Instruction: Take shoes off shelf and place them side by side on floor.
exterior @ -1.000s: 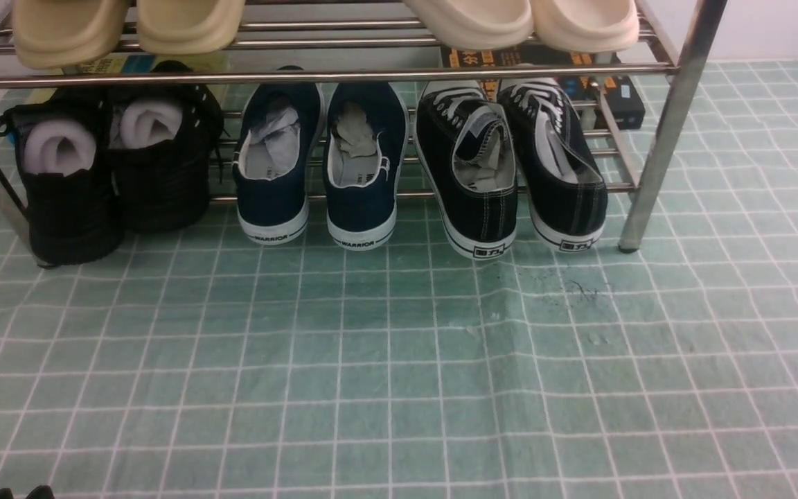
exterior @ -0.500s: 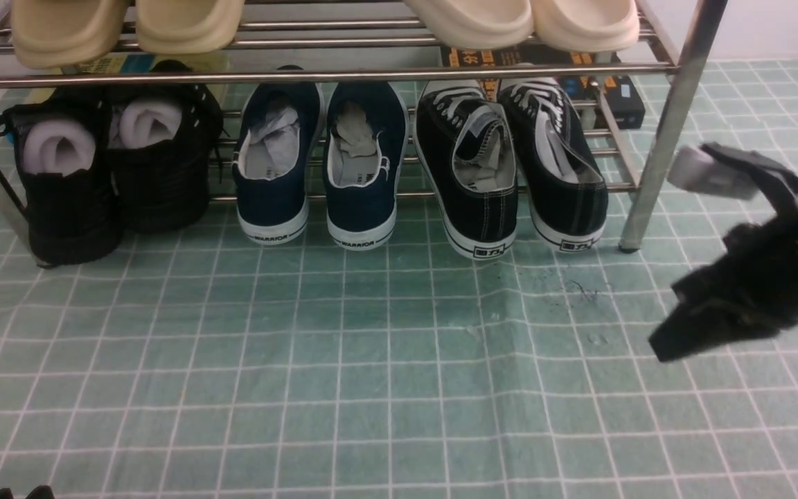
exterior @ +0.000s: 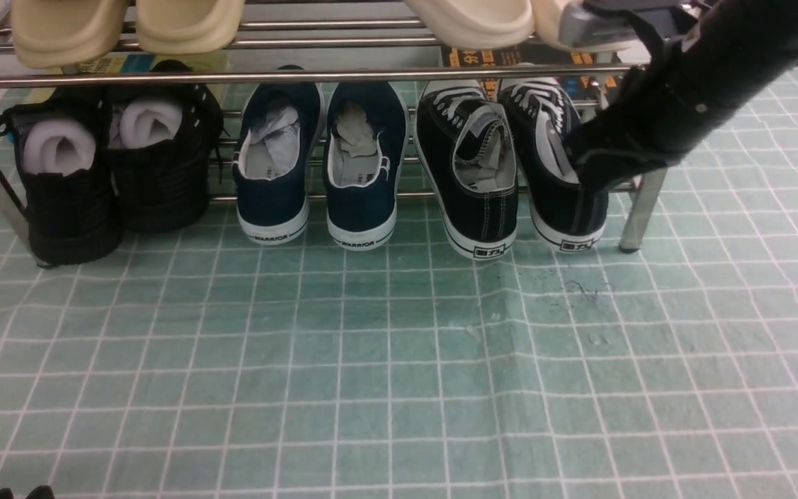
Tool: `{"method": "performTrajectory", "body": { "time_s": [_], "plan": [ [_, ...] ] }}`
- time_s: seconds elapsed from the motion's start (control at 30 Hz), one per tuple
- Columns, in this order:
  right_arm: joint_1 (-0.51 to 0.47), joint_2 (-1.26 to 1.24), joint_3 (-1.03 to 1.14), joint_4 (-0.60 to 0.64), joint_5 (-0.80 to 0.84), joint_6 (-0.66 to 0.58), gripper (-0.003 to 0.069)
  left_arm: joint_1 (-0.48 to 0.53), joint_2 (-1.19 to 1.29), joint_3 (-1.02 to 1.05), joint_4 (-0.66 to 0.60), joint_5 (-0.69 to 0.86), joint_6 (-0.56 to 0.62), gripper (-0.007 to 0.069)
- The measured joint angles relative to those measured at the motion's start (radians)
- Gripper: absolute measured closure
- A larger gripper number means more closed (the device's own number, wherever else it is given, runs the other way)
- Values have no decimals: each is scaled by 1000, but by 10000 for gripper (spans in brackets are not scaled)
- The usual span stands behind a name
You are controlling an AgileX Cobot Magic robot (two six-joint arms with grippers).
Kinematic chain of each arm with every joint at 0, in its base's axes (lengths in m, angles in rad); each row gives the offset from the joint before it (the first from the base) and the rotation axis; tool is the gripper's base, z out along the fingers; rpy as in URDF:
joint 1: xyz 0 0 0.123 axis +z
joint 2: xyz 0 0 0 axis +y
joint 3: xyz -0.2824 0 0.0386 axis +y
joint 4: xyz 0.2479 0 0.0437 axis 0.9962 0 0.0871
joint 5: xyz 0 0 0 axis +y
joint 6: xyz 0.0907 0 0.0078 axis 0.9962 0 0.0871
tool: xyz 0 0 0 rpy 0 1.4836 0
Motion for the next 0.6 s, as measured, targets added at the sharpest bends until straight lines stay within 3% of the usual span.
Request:
{"method": "performTrajectory", "body": {
  "time_s": [0.17, 0.2, 0.37, 0.47, 0.6],
  "plan": [
    [2, 97, -83, -58, -41, 38, 493, 0, 0, 0, 0, 0, 0, 382],
    [4, 136, -103, -61, -60, 47, 426, 0, 0, 0, 0, 0, 0, 382],
    [7, 182, -112, -61, -90, 50, 291, 0, 0, 0, 0, 0, 0, 382],
    [7, 191, -112, -61, -104, 49, 242, 0, 0, 0, 0, 0, 0, 382],
    [7, 192, -112, -61, -108, 49, 235, 0, 0, 0, 0, 0, 0, 382]
  ]
}}
